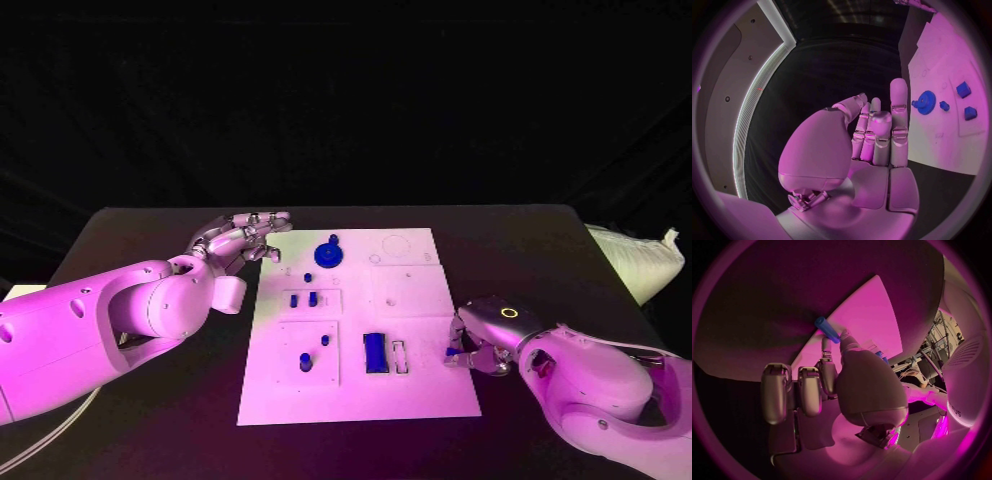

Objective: Assemble the parts on the task board

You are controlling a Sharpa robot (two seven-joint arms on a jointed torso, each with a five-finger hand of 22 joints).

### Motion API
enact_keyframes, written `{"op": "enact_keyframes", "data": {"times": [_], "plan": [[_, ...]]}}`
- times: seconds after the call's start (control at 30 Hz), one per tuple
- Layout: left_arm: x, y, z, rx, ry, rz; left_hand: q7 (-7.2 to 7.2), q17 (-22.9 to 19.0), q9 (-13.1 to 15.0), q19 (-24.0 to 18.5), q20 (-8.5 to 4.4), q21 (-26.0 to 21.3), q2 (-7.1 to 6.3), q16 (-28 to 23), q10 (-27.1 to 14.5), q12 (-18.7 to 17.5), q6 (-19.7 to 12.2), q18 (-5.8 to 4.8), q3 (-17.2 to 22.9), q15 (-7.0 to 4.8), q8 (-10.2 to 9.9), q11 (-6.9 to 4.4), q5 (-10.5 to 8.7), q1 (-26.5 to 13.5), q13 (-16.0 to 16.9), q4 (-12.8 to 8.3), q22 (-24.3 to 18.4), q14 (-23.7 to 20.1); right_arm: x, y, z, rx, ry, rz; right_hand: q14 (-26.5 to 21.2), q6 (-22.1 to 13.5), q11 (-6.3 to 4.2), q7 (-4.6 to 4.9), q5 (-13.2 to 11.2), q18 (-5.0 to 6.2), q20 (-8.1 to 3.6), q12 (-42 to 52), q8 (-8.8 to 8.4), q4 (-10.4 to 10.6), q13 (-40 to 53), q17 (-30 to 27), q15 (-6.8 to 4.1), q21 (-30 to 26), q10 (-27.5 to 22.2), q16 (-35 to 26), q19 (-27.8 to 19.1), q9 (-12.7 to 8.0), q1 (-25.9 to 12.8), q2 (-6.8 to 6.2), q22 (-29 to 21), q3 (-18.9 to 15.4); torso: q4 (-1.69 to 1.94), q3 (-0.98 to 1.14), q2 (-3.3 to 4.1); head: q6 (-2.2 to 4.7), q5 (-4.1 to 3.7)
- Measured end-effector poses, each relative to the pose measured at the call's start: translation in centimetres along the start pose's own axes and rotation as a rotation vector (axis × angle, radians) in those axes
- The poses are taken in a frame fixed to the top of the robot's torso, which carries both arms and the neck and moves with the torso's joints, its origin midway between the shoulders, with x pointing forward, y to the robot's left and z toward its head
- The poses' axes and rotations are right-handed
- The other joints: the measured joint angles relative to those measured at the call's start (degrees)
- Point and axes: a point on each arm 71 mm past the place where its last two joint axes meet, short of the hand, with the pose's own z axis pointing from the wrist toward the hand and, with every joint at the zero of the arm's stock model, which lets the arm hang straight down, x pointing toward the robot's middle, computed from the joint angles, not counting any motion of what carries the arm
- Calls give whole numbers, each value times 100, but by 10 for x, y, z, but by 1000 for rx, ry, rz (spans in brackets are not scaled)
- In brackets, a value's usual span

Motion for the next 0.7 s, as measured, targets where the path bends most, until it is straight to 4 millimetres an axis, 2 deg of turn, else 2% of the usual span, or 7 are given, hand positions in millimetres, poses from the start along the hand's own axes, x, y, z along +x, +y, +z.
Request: {"op": "enact_keyframes", "data": {"times": [0.1, 0.27, 0.57, 0.7], "plan": [[0, 0, 0, -1, 0, 0, 6, 0, 0, 0, 0, 0, 0, 0, 0, 0, -6, 0, 0, 0, 0, 0, 0, 0, 0, 0, 0, 0, 0, 0, -1, 0, -1, 0, 22, 0, -9, 0, 1, 1, 0, 2, -6, 57, -218, 0, 22, 0, 9, 0, 0, -24, -48, -77, 0, 19, 1, 1, 1, 0, -4], [0, 1, 0, -3, 0, 0, 6, 0, 0, 0, 0, 0, 0, 0, 0, 0, -6, 0, 0, 0, 0, 0, 0, 0, 0, 0, 0, 0, 0, -1, -2, 1, 0, 0, 22, 0, -9, -1, 1, 0, 0, -1, -28, 87, -271, -1, 22, 0, 9, 0, 0, -25, -92, -121, -1, 35, 2, -3, 1, -4, -9], [0, 2, 0, -5, 0, -1, 6, -10, 0, 0, 0, 0, 0, 0, -20, 0, -6, 0, 0, 0, -1, 20, 0, 0, 0, 0, 0, 0, 1, -4, -6, 9, 4, -2, 22, -1, -10, -1, 0, 0, 0, -4, -28, 135, -249, -1, 22, 0, 10, 0, 0, -19, -115, -144, -1, 19, 2, -3, -2, -4, -19], [0, 2, 0, -6, 0, -1, 6, -10, 0, 0, 0, 0, 0, 0, -20, 0, -6, 0, 0, 0, -1, 20, 0, 0, 0, 0, 0, 0, 2, -6, -8, 12, 7, -4, 22, -1, -10, -1, 0, 1, 0, -3, -37, 170, -244, -1, 22, 0, 10, 0, 0, -11, -101, -130, -1, 128, 1, -3, -3, 2, -29]]}}
